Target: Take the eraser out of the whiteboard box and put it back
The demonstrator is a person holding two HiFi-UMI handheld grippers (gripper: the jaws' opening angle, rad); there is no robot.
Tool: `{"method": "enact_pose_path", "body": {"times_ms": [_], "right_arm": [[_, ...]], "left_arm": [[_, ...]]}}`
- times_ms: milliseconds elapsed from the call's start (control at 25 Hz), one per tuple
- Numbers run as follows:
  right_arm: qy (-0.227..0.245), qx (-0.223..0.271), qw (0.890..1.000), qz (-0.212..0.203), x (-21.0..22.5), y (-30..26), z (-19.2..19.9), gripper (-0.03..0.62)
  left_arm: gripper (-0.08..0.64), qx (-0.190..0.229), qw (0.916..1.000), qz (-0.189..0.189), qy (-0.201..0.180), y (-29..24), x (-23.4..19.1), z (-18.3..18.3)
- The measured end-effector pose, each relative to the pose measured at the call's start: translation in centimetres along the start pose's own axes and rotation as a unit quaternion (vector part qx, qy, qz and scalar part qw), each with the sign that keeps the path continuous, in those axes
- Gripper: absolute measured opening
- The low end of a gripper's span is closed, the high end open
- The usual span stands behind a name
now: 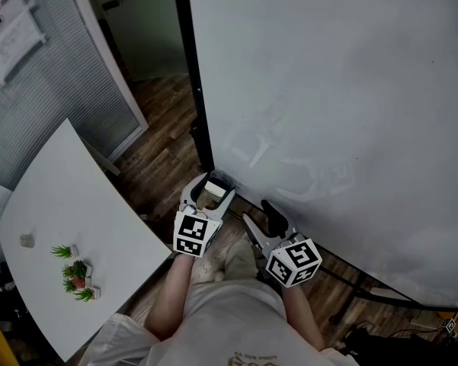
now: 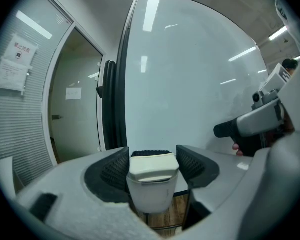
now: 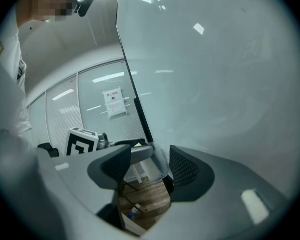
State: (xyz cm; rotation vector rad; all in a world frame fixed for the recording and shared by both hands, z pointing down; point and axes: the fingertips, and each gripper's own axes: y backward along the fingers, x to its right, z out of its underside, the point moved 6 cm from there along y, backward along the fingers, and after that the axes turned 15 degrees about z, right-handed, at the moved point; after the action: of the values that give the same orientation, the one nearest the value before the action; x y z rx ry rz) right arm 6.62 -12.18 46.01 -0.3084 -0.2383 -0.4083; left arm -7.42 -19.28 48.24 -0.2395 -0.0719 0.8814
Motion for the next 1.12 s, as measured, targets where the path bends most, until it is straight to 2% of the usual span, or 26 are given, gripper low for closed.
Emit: {"method": "enact_pose_path", "body": {"times_ms": [200, 1120], "right_arm": [[0.001, -0.001, 1.0, 0.001, 0.13, 0.02, 0.15, 0.242], [-0.004, -0.002, 1.0, 0.012, 0.69, 0.2, 0.14, 0.225]], "left_arm": [[0.27, 0.005, 1.0, 0.0, 0.0, -0.03, 0.03, 0.2], [0.272, 0.003, 1.0, -0.004, 0.0, 0.05, -0.17, 0.43]]}}
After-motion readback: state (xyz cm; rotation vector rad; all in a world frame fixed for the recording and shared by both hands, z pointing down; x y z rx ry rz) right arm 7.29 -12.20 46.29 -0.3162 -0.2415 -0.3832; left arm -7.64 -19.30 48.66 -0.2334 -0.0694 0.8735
